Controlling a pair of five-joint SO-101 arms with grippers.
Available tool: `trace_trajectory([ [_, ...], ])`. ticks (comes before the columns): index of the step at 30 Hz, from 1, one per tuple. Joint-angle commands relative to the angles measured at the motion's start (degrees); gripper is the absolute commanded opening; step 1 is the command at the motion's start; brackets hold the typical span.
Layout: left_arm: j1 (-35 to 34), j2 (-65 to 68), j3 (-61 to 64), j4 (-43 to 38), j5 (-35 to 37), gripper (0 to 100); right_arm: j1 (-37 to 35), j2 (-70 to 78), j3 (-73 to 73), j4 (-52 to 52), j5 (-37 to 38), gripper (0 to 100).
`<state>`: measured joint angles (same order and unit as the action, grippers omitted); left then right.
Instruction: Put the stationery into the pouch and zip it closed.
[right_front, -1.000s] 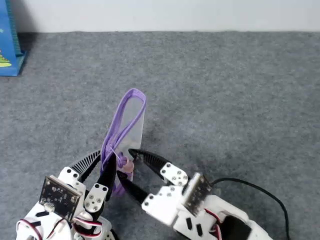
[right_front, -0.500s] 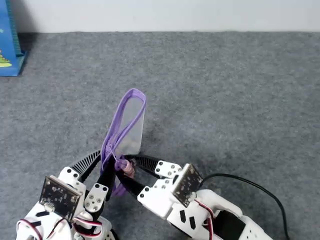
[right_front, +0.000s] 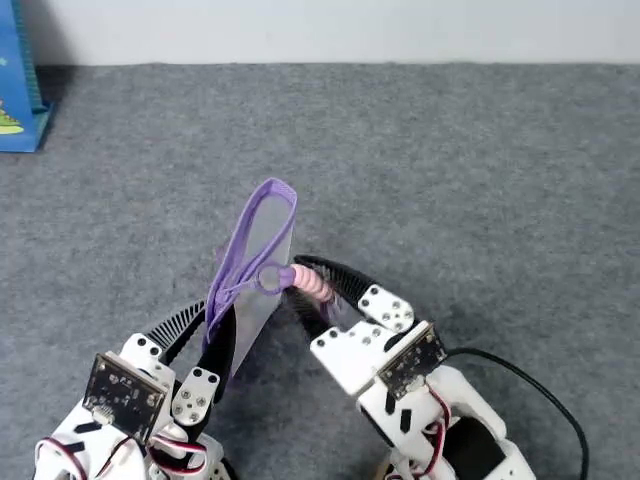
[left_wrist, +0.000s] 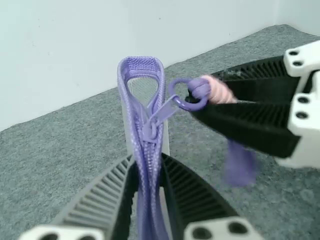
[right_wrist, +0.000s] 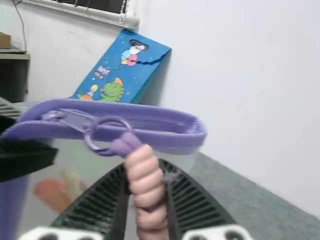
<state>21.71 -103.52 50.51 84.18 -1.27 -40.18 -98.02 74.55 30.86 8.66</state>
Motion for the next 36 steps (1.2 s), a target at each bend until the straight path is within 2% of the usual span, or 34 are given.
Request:
trace_trajectory([
  [1,0.0,-0.7,-1.8,-0.2,0.4,1,3.4,0.4,-2.0,-2.5,0.7,0.7],
  [10,0.0,-0.7,-1.7,-0.3,0.4,1,8.7,16.1,-5.8,-12.3,0.3,0.7],
  [25,0.0,-0.7,-2.0,-0.1,0.4,1,20.5,41.7,-25.2,-13.1,0.7,0.7],
  [36,0.0,-0.7,-2.0,-0.1,0.4,1,30.5,64.4,-27.0,-33.3,9.2,0.7],
])
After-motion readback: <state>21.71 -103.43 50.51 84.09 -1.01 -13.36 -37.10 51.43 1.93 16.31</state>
